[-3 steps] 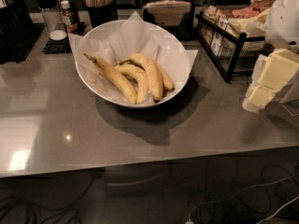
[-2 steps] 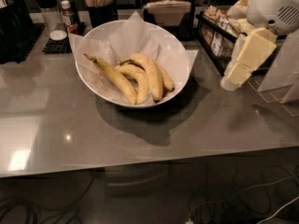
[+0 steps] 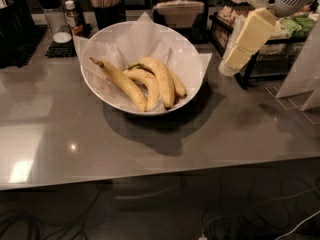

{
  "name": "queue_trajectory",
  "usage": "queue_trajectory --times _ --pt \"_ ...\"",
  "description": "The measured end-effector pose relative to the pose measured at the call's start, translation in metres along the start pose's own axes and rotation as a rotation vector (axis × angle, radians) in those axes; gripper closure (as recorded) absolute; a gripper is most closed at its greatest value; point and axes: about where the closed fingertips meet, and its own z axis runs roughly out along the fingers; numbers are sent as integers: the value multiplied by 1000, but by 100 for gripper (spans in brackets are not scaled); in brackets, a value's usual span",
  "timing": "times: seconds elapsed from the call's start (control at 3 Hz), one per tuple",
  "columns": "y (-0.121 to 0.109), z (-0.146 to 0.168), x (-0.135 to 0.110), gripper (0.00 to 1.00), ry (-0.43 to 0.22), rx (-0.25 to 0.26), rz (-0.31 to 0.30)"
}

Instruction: Pick banana from white bowl

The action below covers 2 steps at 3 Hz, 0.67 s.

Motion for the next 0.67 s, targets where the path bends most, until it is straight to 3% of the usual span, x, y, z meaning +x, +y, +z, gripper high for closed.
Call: queue_trajectory --times 0.33,0.67 --pt "-2 8 4 0 -40 15 77" --pt "-9 36 -8 0 -110 -17 144"
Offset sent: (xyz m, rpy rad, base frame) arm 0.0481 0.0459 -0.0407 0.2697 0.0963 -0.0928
